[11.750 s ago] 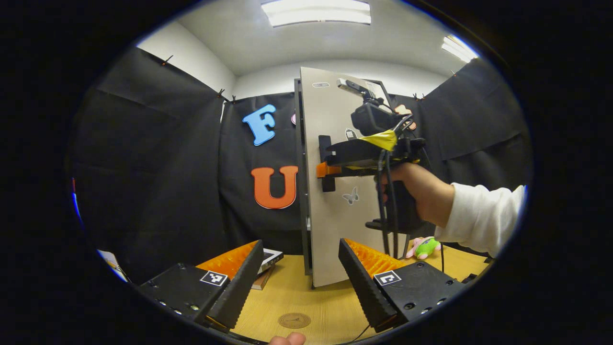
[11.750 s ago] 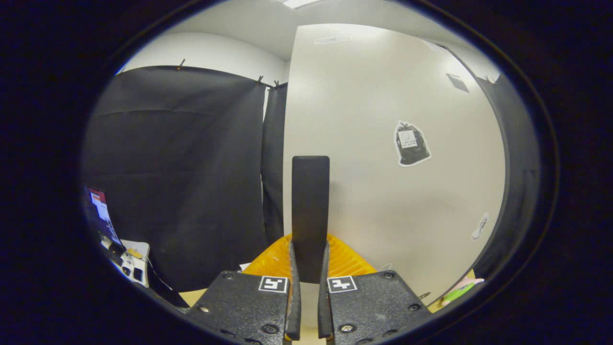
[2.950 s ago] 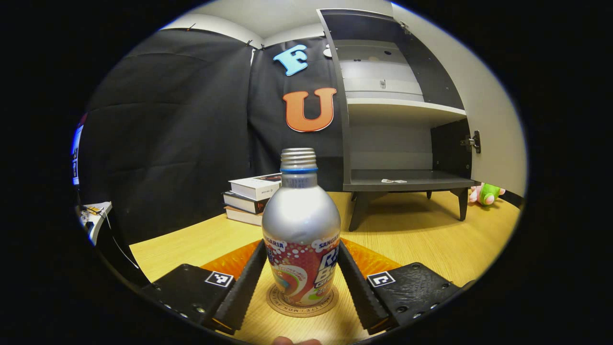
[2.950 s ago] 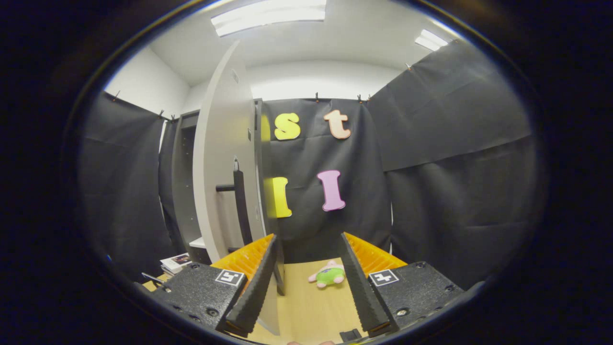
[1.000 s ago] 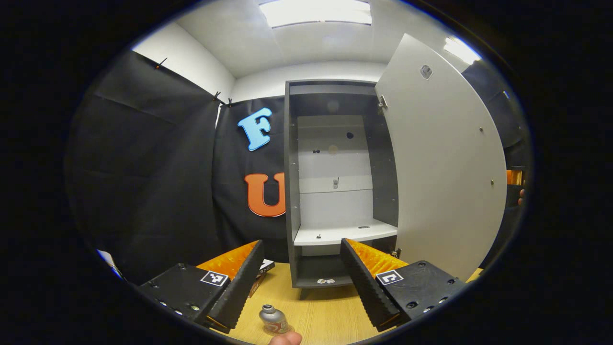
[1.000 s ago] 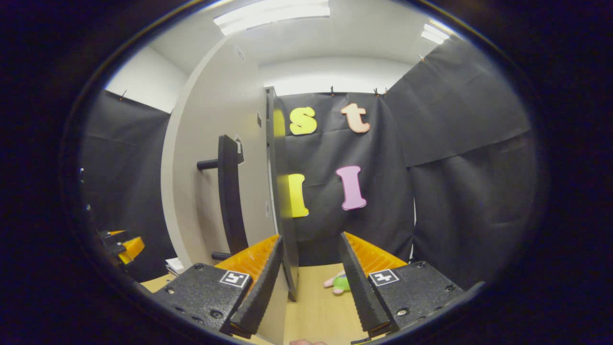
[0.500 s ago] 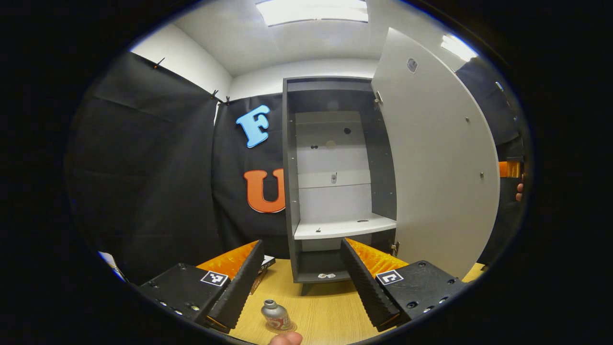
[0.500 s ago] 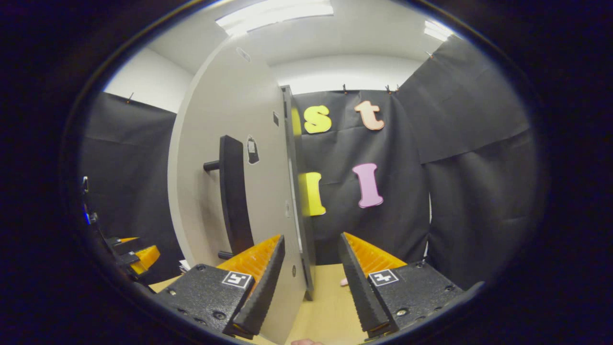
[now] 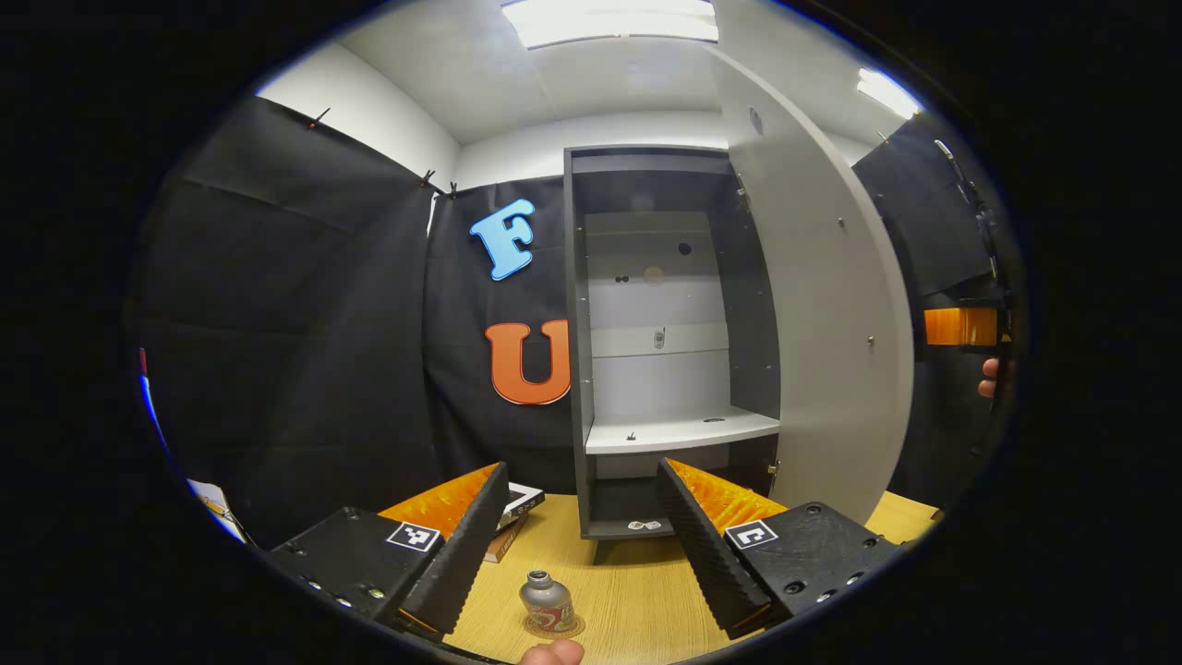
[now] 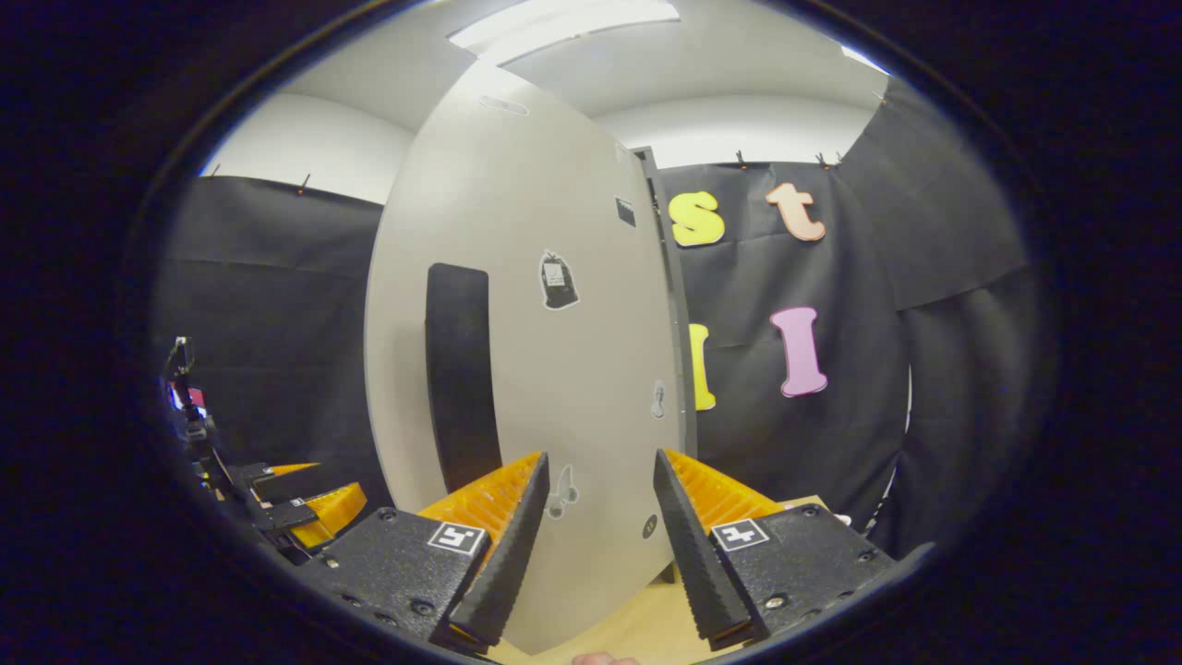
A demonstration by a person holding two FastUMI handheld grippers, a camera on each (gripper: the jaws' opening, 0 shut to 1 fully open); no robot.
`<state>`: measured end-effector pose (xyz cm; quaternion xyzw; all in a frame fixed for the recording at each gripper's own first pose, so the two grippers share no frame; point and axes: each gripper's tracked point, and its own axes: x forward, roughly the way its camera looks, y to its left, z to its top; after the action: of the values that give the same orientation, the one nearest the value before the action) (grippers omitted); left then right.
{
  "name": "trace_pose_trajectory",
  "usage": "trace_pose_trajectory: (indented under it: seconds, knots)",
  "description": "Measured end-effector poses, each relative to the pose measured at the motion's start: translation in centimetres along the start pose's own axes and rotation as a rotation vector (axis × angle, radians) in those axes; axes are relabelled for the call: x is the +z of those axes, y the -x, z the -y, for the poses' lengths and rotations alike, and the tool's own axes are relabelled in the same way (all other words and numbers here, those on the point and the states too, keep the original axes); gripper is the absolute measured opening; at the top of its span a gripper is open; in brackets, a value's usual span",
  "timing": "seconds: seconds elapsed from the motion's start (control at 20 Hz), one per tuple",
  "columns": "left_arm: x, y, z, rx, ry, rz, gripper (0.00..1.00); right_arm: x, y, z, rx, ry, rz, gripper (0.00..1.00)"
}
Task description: Open the cabinet door with the right hand, grasp the bottle in the cabinet with the left hand and place it on the coaster, then close the cabinet door with the right hand.
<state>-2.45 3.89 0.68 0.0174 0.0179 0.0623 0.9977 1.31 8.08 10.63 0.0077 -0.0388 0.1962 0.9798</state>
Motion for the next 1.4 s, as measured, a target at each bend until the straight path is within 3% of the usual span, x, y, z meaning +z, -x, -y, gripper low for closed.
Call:
trace_pose_trajectory:
  seconds: [0.05,0.1,0.15,0.3,0.4,0.45,0.5,0.75,0.8,1.1,1.4]
  knots:
    - [-0.1,0.1,-0.2,0.005,0.001,-0.001,0.96,0.1,-0.6,-0.5,0.012,0.001,0.001,0.75]
    - [-0.2,0.2,-0.3,0.003,0.002,-0.002,1.00,0.0,-1.3,-1.1,0.026,-0.001,0.001,0.75]
    - [-0.3,0.2,-0.3,-0.003,0.004,-0.006,0.96,-0.2,-1.8,-1.8,0.040,-0.006,-0.006,0.75]
    - [-0.8,-0.1,-0.7,-0.004,0.008,-0.016,1.00,-0.4,-3.6,-3.3,0.081,-0.013,-0.008,0.75]
    - [-1.0,-0.2,-1.1,-0.003,0.014,-0.025,0.96,-0.6,-5.0,-4.6,0.109,-0.016,-0.009,0.75]
    - [-1.0,-0.3,-1.2,-0.004,0.013,-0.026,0.96,-0.9,-5.7,-5.4,0.120,-0.022,-0.012,0.70]
    - [-1.0,-0.3,-1.4,-0.002,0.011,-0.026,0.96,-1.1,-6.5,-6.0,0.123,-0.029,-0.017,0.75]
    - [-0.9,-0.3,-2.3,0.005,0.002,-0.023,0.96,-0.9,-11.6,-9.8,0.157,-0.028,-0.009,0.76]
    - [-1.0,-0.3,-2.5,0.009,0.004,-0.024,1.00,-0.8,-12.5,-10.5,0.160,-0.027,0.000,0.76]
    - [-1.3,-0.3,-3.7,0.037,0.017,-0.024,0.96,-3.3,-17.6,-13.2,0.142,-0.004,-0.038,0.77]
    - [-2.0,0.1,-4.2,0.048,0.016,-0.026,0.96,-3.1,-16.1,-11.3,0.109,-0.014,-0.015,0.77]
